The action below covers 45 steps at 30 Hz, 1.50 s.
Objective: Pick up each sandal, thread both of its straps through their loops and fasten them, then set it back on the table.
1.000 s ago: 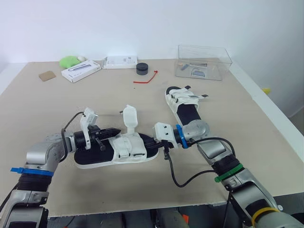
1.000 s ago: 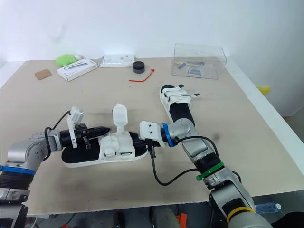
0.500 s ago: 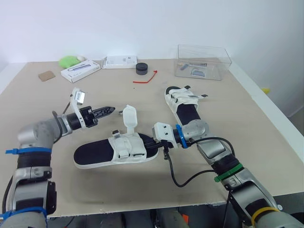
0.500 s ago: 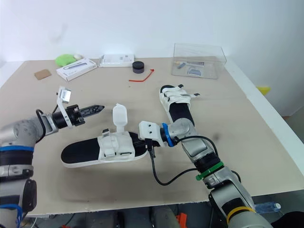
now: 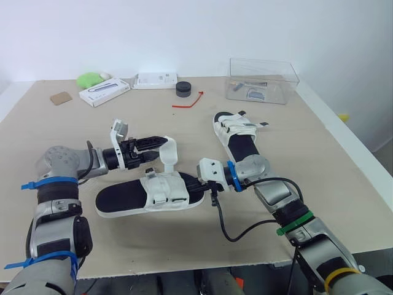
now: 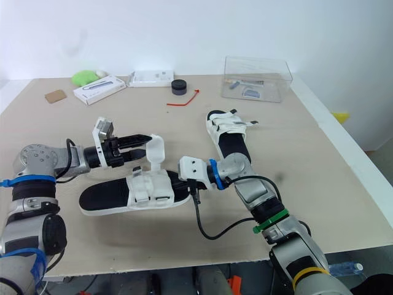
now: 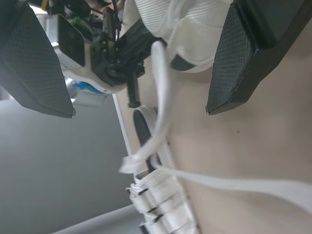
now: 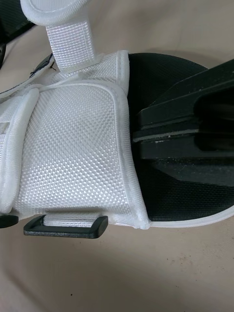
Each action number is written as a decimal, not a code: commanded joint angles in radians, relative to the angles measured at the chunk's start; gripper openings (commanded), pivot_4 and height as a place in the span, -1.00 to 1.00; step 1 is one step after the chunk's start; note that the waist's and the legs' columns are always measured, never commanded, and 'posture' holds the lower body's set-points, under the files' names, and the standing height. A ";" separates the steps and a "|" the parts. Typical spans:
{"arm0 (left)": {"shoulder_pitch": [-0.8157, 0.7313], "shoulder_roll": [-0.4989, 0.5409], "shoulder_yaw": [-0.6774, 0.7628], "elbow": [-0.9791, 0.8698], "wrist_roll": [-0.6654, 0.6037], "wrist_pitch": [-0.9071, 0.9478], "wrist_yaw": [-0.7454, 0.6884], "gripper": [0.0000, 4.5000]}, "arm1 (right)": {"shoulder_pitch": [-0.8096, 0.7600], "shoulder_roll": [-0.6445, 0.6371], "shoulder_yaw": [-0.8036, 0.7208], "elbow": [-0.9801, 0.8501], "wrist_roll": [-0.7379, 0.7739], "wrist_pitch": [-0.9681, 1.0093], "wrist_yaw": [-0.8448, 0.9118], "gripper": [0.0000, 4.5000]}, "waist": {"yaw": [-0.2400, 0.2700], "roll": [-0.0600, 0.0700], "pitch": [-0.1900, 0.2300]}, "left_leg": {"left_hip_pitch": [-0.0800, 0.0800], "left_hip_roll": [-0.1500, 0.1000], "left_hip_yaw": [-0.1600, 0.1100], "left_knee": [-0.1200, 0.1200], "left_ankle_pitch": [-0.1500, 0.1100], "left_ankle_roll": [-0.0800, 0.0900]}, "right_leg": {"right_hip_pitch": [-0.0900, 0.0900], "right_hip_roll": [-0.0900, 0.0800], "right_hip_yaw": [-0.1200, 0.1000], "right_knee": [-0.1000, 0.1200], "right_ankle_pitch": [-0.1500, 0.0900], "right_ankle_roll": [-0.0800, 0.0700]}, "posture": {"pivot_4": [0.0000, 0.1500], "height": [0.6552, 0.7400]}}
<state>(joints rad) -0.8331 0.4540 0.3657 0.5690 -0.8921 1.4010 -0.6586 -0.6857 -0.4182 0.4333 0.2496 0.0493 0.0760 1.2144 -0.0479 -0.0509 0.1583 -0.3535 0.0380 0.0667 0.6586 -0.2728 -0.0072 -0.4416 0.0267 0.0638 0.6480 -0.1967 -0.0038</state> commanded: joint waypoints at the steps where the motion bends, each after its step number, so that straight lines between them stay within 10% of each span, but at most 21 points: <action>1: -0.064 -0.022 0.036 0.088 0.021 -0.043 0.027 0.97 | 0.019 -0.017 0.030 0.049 -0.064 0.024 -0.012 -1.00 | 0.000 0.000 0.000 | 0.000 -0.001 0.000 0.000 0.000 0.000 | 0.000 0.000 0.000 0.000 0.000 0.000 | 1.00 1.00; 33: -0.322 -0.090 0.211 0.589 0.103 -0.294 0.097 0.97 | 0.027 -0.024 0.027 0.040 -0.077 0.006 -0.016 -1.00 | -0.002 0.000 0.000 | -0.001 -0.006 -0.003 0.000 0.001 -0.002 | 0.000 -0.003 -0.004 0.000 0.001 0.002 | 1.00 1.00; 42: -0.317 -0.100 0.196 0.580 0.150 -0.355 0.073 0.74 | 0.025 -0.022 0.029 0.043 -0.078 0.002 -0.015 -1.00 | -0.002 0.000 0.000 | -0.002 -0.006 -0.003 0.000 0.001 -0.002 | 0.000 -0.003 -0.005 0.000 0.001 0.002 | 1.00 1.00; 45: -0.321 -0.099 0.199 0.591 0.158 -0.360 0.075 0.22 | 0.022 -0.022 0.029 0.045 -0.078 0.002 -0.014 -1.00 | -0.002 0.000 0.000 | -0.002 -0.006 -0.003 0.000 0.001 -0.002 | 0.000 -0.003 -0.004 0.000 0.001 0.002 | 1.00 1.00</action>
<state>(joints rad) -1.1312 0.3479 0.5501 1.1621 -0.7361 1.0488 -0.5808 -0.6827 -0.4221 0.4326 0.2430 0.0338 0.0567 1.2128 -0.0498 -0.0511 0.1584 -0.3550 0.0315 0.0635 0.6585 -0.2715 -0.0092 -0.4415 0.0234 0.0595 0.6479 -0.1957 -0.0017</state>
